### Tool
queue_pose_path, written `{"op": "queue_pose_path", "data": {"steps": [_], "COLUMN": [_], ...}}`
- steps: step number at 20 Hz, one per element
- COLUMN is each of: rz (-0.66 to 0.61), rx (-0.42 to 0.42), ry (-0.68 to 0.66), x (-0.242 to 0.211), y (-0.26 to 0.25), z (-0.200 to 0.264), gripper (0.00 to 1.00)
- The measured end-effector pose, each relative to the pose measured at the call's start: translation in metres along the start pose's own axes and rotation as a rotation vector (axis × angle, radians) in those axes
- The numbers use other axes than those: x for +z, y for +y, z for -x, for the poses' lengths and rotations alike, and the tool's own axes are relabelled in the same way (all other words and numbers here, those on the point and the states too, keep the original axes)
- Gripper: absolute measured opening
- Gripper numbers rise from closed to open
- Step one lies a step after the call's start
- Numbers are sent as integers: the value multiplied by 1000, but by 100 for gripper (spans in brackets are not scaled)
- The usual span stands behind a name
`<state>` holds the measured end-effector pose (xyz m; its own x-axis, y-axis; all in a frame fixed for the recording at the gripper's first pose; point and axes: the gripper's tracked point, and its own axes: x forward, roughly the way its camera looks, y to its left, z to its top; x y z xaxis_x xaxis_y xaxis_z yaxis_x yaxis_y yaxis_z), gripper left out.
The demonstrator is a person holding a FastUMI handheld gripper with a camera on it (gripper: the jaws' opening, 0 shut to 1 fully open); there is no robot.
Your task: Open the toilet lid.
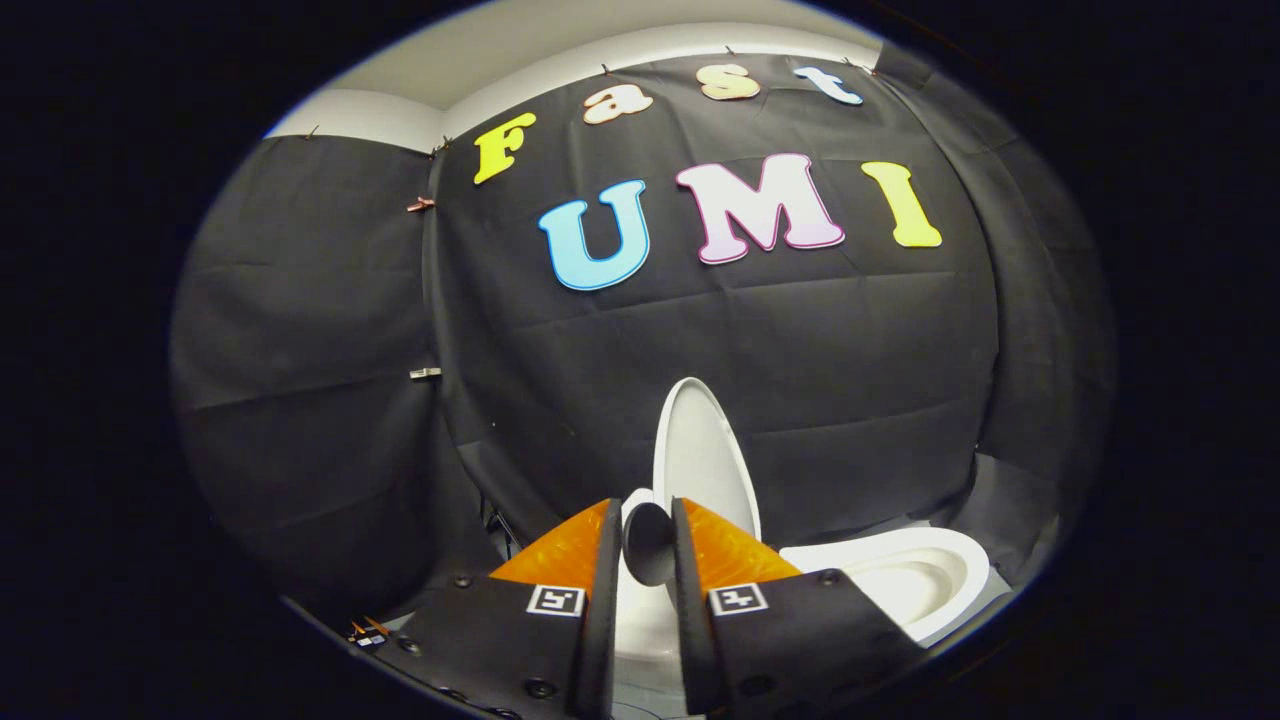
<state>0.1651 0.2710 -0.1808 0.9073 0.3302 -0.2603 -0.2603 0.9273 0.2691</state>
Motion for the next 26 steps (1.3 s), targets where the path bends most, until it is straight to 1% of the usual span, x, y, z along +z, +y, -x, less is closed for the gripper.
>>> {"op": "queue_pose_path", "data": {"steps": [2, 5, 8, 12, 15, 20, 23, 26], "rz": [-17, -3, 20, 28, 69, 152, 202, 253], "rx": [17, 27, 37, 37, 20, -39, -49, -78], "ry": [-19, -28, -46, -120, -185, -266, -300, -305], "x": [6, 12, 26, 66, 100, 148, 167, 176], "y": [6, 8, 9, 2, -7, -28, -31, -38], "z": [2, 4, 20, 56, 91, 148, 181, 210], "gripper": [44, 97, 99, 99, 99, 99, 99, 99]}}
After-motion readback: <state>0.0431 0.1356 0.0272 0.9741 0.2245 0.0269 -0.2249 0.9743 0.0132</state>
